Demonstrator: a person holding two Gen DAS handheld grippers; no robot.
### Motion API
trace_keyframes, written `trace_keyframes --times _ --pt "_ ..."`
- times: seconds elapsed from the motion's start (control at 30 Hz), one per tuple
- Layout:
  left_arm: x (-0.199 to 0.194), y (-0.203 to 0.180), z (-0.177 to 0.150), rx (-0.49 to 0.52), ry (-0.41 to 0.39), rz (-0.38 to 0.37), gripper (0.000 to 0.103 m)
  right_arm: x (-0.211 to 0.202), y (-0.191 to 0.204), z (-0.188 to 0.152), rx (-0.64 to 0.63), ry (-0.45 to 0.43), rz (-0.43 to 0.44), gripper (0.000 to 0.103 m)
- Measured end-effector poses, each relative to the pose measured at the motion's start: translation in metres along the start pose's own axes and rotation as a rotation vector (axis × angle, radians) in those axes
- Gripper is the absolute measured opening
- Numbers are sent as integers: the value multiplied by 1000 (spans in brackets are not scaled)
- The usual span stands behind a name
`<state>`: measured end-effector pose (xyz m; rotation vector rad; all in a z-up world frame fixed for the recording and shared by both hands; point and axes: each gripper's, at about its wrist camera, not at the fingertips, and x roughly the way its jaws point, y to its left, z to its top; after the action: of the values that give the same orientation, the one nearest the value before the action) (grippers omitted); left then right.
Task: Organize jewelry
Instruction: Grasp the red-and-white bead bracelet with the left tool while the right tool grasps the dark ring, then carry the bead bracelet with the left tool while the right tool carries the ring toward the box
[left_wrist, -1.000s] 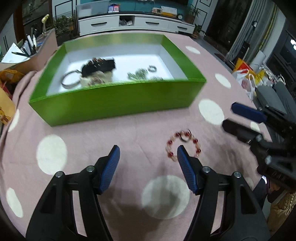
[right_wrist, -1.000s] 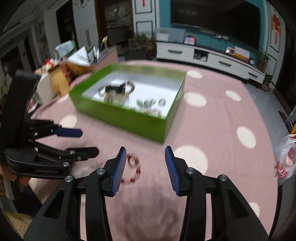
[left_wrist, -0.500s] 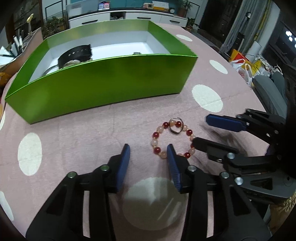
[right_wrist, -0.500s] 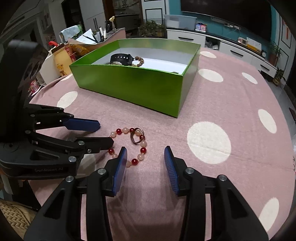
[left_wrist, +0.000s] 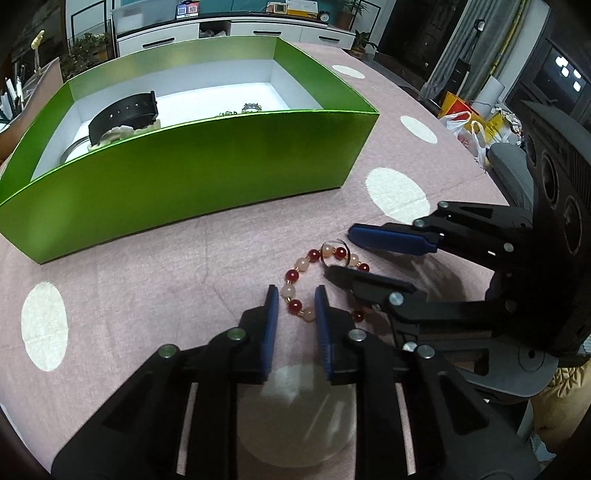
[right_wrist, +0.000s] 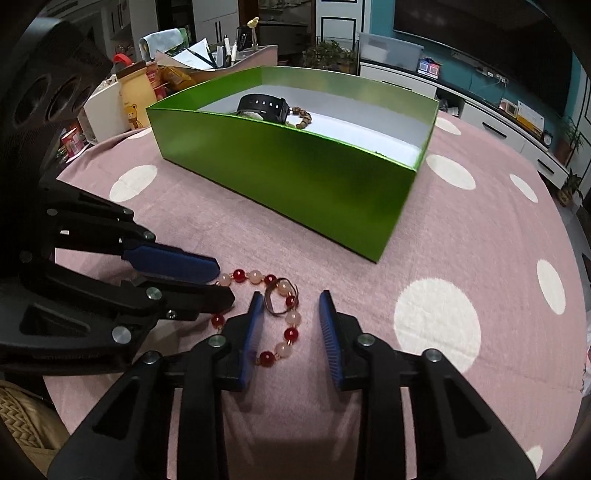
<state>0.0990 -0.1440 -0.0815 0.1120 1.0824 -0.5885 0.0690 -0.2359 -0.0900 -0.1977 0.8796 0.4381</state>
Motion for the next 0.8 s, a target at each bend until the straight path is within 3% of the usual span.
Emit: trace_keyframes --times 0.1,0.37,0.7,0.8 --pt "1 1 0 4 2 3 12 1 -1 2 -7 -7 9 18" --pt "2 2 1 10 2 7 12 -13 -18 1 108 -72 58 18" --pt "7 -3 6 41 -2 32 12 -28 -33 -10 195 -101 31 18" --pt "7 -4 6 47 -4 48 7 -31 -35 -13 210 -109 34 18"
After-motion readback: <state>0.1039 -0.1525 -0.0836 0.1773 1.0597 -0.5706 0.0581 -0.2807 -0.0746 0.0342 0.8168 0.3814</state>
